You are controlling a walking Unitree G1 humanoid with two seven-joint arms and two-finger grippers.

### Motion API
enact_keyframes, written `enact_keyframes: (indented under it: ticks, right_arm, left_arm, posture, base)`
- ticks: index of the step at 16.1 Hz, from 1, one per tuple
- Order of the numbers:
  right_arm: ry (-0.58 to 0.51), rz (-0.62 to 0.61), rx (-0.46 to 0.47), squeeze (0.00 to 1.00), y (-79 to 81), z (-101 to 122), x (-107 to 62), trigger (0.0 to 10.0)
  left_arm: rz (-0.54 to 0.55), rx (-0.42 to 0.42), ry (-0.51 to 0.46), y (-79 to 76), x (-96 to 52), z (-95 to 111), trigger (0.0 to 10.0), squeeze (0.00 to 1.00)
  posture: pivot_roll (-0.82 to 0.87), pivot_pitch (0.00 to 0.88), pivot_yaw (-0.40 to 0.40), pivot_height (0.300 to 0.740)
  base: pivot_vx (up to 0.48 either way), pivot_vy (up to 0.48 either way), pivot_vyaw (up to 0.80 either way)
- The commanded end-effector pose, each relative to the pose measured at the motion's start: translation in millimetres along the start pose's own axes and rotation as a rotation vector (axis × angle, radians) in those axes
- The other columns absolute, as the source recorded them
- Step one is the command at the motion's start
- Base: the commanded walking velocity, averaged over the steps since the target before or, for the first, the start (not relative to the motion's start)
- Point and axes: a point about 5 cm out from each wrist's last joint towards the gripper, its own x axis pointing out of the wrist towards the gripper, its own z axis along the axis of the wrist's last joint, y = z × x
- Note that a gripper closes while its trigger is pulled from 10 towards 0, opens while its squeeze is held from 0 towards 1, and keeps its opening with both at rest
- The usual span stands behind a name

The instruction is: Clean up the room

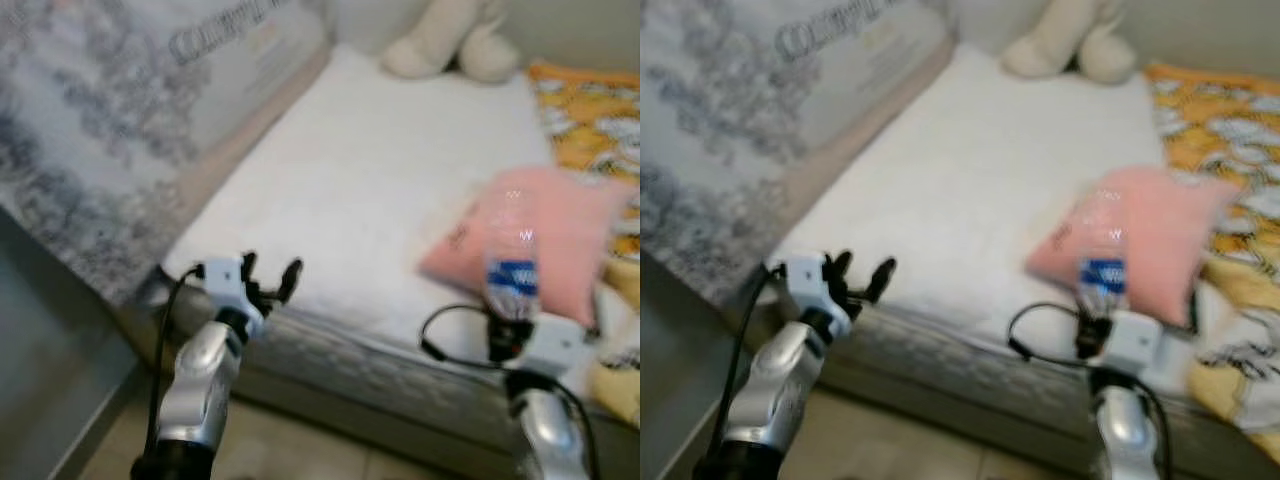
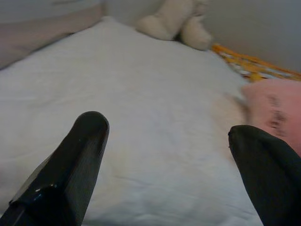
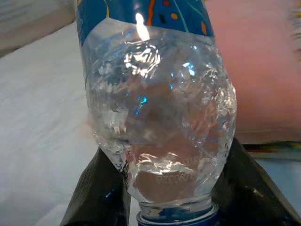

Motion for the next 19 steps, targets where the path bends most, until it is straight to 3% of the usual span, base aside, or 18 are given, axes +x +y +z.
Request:
enact_keyframes:
  ticks: [1, 5, 9, 14, 19]
  right_arm:
    - [-0.012, 0.04, 0.004, 0.0, 8.9, 3, 1.6, 10.0]
    - [-0.003, 0.087, -0.022, 0.0, 13.5, 1, 1.8, 10.0]
    - [0.028, 0.076, 0.028, 0.0, 6.7, -1, 8.8, 10.0]
    - [0.057, 0.133, 0.041, 0.0, 6.0, -3, 13.2, 10.0]
    - [0.072, 0.165, 0.054, 0.0, 7.5, -5, 16.8, 10.0]
  left_arm:
    - [0.03, 0.052, 0.007, 9.0, -2.9, 3, 10.0, 0.0]
    - [0.033, 0.097, 0.02, 11.2, -3.4, 2, 10.0, 0.0]
    - [0.028, 0.131, 0.038, 13.1, -5.8, 1, 10.0, 0.0]
    - [0.019, 0.087, 0.023, 6.3, -7.1, 0, 10.0, 0.0]
    - [0.043, 0.085, 0.011, 8.4, -11.0, -1, 10.0, 0.0]
  posture:
    - [-0.05, 0.0, 0.003, 0.74]
    - [-0.05, 0.0, 0.006, 0.74]
    - [-0.05, 0.0, 0.013, 0.74]
    - [-0.05, 0.0, 0.01, 0.74]
    - [-0.03, 0.0, -0.005, 0.74]
  base:
    - [0.0, 0.0, 0.0]
    - [0.0, 0.0, 0.67]
    - [0.0, 0.0, 0.62]
    - [0.0, -0.445, 0.5]
    - [-0.358, -0.227, 0.45]
